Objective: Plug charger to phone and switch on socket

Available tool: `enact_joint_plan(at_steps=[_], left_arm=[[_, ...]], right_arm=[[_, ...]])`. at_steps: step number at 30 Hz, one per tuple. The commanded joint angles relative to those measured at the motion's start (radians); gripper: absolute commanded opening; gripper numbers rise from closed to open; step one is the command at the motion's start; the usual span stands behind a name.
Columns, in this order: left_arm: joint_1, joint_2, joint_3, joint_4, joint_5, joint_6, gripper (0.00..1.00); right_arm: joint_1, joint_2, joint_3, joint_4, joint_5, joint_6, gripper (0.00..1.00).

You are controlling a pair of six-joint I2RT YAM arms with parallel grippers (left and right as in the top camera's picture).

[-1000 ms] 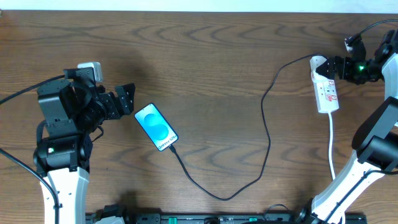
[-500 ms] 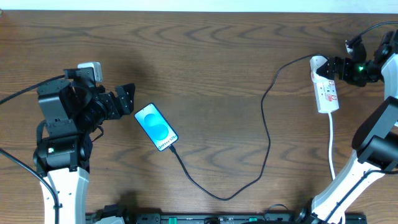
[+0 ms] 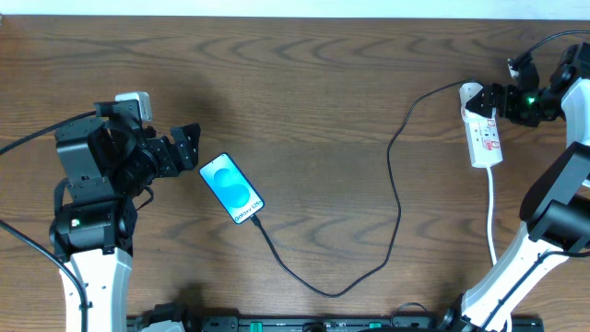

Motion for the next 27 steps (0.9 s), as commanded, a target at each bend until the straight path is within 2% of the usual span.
enact_joint_plan(at_steps=[1,27], left_arm=[[0.002,0.002,-0.003,0.001,0.005,0.018,0.91],[0.002,0.002,-0.003,0.001,0.005,0.018,0.91]], right_arm=[[0.006,0.022,-0.01,0.001,-0.006,0.02,0.99],[0.006,0.077,-0.01,-0.015,-0.064,0.039,0.99]])
